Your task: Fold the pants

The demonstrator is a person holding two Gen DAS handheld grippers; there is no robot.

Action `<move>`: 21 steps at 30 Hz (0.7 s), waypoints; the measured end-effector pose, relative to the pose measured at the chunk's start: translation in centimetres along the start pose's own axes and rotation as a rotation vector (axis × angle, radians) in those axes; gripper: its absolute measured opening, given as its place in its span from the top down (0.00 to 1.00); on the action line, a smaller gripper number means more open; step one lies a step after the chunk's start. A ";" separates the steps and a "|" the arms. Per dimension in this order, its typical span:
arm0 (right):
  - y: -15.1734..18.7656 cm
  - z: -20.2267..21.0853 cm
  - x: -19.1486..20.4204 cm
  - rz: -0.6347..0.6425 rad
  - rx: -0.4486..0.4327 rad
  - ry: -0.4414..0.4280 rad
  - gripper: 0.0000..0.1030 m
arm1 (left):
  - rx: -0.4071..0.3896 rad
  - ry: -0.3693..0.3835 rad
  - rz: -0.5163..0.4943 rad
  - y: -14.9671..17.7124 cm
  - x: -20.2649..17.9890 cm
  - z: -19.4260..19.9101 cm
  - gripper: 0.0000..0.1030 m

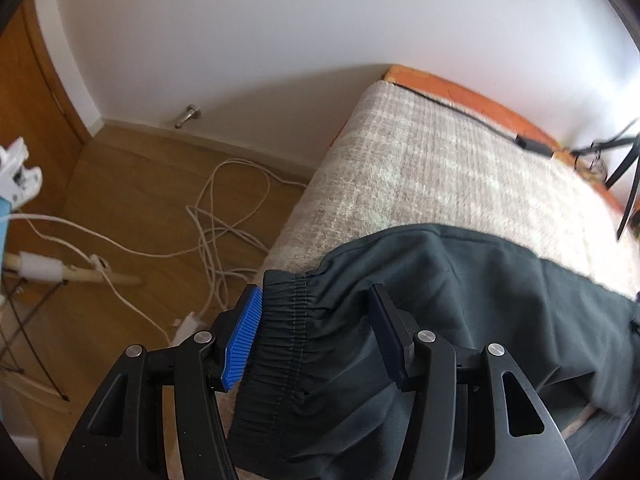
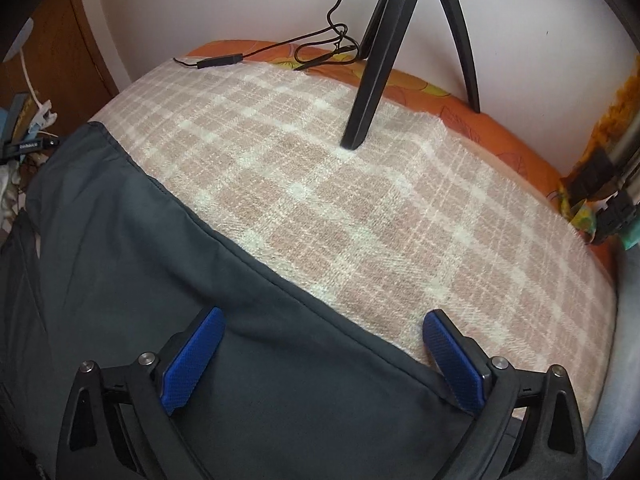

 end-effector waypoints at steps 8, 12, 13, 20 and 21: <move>0.9 1.4 1.2 0.039 -0.056 -0.053 0.64 | -0.005 -0.123 -0.122 -0.3 -1.4 -0.2 0.76; 1.3 1.5 1.7 0.056 -0.074 -0.024 0.93 | -0.024 -0.138 -0.132 -0.3 -1.5 0.1 0.77; 1.3 1.5 1.9 0.064 -0.081 -0.005 0.96 | -0.030 -0.137 -0.128 -0.3 -1.5 0.3 0.77; 0.9 7.0 2.8 0.084 -0.220 0.051 1.00 | -0.111 -0.104 -0.086 -0.7 0.0 3.0 0.78; 0.9 8.2 2.9 0.080 -0.244 0.046 1.00 | -0.121 -0.100 -0.080 -0.6 0.2 3.4 0.78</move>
Point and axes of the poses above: each gripper's, at about its wrist camera, not at the fingertips, and z roughly against the way its jaws point, x to its left, y to its underside, the point moved 2 cm from there along -z, roughly the way its jaws point, and after that the axes turned 15 degrees about -z, right-handed, at the moved point
